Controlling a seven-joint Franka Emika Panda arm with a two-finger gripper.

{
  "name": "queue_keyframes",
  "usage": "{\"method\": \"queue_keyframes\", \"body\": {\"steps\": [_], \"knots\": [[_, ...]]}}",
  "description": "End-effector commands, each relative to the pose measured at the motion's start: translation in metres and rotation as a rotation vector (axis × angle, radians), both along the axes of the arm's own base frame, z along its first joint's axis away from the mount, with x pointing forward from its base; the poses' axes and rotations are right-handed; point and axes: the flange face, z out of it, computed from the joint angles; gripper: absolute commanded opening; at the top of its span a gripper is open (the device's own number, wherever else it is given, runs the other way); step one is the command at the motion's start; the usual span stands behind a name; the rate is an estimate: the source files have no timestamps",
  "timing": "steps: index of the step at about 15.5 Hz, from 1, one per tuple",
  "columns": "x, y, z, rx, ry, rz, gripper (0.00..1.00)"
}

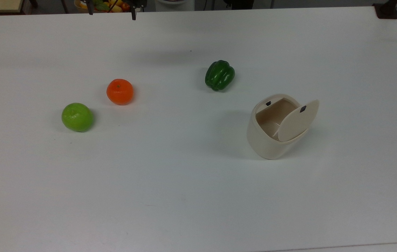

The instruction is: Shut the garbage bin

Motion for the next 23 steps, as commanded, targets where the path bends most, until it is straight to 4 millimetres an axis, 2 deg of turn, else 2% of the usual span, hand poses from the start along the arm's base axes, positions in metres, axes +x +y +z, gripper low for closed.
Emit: {"method": "queue_keyframes", "body": {"steps": [1, 16, 17, 18, 21, 22, 23], "knots": [[-0.0073, 0.0, 0.0017, -0.014, 0.008, -0.013, 1.0], [-0.0068, -0.0009, 0.0015, -0.014, 0.008, -0.013, 1.0], [-0.0064, 0.0001, 0.0006, -0.013, 0.01, -0.007, 0.96], [-0.0058, 0.0, -0.0001, -0.014, 0.011, -0.005, 0.88], [-0.0054, -0.0001, -0.0004, -0.006, 0.011, -0.003, 0.31], [-0.0054, -0.0001, -0.0003, -0.006, 0.011, -0.003, 0.14], [-0.0054, -0.0001, -0.0011, -0.006, 0.012, -0.003, 0.02]]}}
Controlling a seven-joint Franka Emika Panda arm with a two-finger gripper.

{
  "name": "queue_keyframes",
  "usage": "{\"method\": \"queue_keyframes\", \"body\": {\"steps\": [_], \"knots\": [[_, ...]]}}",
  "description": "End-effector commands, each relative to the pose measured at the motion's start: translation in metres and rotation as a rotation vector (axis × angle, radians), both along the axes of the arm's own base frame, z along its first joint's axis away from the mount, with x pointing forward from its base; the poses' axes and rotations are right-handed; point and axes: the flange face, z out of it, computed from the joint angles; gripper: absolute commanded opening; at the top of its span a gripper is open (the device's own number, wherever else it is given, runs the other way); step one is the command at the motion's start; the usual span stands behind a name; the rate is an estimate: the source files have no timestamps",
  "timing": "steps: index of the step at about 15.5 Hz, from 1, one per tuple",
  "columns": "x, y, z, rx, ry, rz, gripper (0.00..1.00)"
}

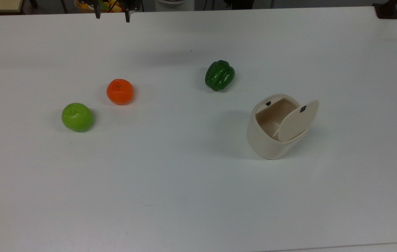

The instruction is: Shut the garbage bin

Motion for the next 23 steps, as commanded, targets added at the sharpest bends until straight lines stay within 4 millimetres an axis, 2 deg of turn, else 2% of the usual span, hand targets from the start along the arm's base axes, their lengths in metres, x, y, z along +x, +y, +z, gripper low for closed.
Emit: {"method": "queue_keyframes", "body": {"steps": [1, 8, 10, 12, 13, 15, 17, 21, 23], "knots": [[-0.005, 0.001, 0.0, -0.005, 0.01, -0.001, 0.0], [-0.002, 0.005, -0.002, 0.001, 0.003, 0.006, 0.0], [0.01, 0.012, -0.006, 0.006, -0.019, 0.01, 0.0], [0.025, 0.027, -0.014, 0.034, -0.056, 0.031, 0.0], [0.032, 0.037, -0.013, 0.058, -0.099, 0.041, 0.0], [0.045, 0.069, -0.008, 0.09, -0.206, 0.097, 0.0], [0.053, 0.093, -0.014, 0.099, -0.243, 0.136, 0.0], [0.071, 0.168, -0.025, 0.125, -0.385, 0.246, 0.0], [0.077, 0.196, -0.033, 0.146, -0.443, 0.285, 0.0]]}}
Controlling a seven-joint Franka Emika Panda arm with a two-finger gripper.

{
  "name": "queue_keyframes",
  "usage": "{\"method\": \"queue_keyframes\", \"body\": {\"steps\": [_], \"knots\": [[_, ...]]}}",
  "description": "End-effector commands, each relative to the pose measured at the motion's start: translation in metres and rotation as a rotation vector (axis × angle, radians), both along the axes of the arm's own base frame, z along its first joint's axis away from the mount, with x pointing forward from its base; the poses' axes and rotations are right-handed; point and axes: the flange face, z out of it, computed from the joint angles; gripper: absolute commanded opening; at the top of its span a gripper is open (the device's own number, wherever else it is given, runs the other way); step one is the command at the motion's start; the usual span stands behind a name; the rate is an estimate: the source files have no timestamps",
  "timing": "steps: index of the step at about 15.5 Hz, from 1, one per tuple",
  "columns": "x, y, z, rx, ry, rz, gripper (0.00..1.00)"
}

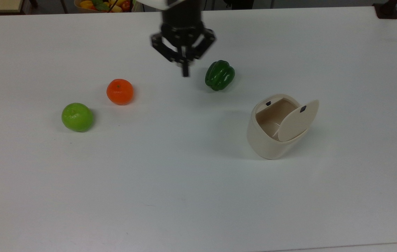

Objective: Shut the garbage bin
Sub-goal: 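Move the gripper toward the open lid of the cream bin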

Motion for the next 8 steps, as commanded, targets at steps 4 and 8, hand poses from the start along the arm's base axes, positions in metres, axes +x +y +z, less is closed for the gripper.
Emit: {"method": "queue_keyframes", "body": {"steps": [4, 8], "knots": [[0.023, 0.099, -0.026, 0.117, -0.244, 0.108, 0.0], [0.021, 0.145, -0.037, 0.156, -0.357, 0.172, 0.0]]}}
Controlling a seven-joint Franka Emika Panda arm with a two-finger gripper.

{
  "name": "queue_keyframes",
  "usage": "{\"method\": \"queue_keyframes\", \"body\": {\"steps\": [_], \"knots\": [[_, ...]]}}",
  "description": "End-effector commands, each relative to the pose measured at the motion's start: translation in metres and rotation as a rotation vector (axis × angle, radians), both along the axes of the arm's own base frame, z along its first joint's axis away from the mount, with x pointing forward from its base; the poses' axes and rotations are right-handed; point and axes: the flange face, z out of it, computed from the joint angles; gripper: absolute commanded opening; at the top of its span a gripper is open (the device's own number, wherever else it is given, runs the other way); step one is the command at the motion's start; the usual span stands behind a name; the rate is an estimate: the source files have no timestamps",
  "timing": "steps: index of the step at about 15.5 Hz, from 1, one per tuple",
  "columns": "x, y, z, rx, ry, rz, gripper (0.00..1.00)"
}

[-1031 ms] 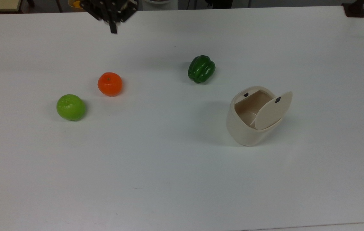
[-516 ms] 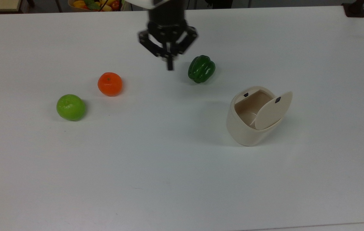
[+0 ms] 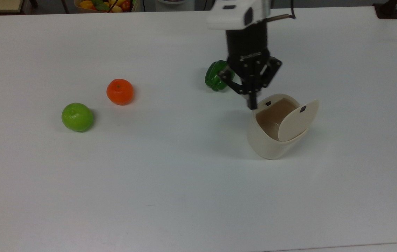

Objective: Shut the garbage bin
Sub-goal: 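Move the gripper toward the open lid of the cream bin, then push the gripper against the raised lid, tipping it over the opening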

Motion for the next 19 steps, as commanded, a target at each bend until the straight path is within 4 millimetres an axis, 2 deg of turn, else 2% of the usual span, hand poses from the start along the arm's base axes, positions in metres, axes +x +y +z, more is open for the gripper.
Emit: {"method": "queue_keyframes", "body": {"steps": [1, 5, 7, 10, 15, 19], "knots": [[-0.003, 0.04, -0.004, 0.046, -0.091, 0.048, 0.0], [-0.014, 0.084, -0.019, 0.068, -0.142, 0.109, 0.0], [-0.017, 0.096, -0.027, 0.07, -0.153, 0.128, 0.0], [-0.017, 0.101, -0.036, 0.059, -0.144, 0.137, 0.0], [-0.021, 0.098, -0.023, 0.052, -0.129, 0.137, 0.0], [-0.024, 0.088, -0.026, -0.013, -0.023, 0.136, 0.0]]}}
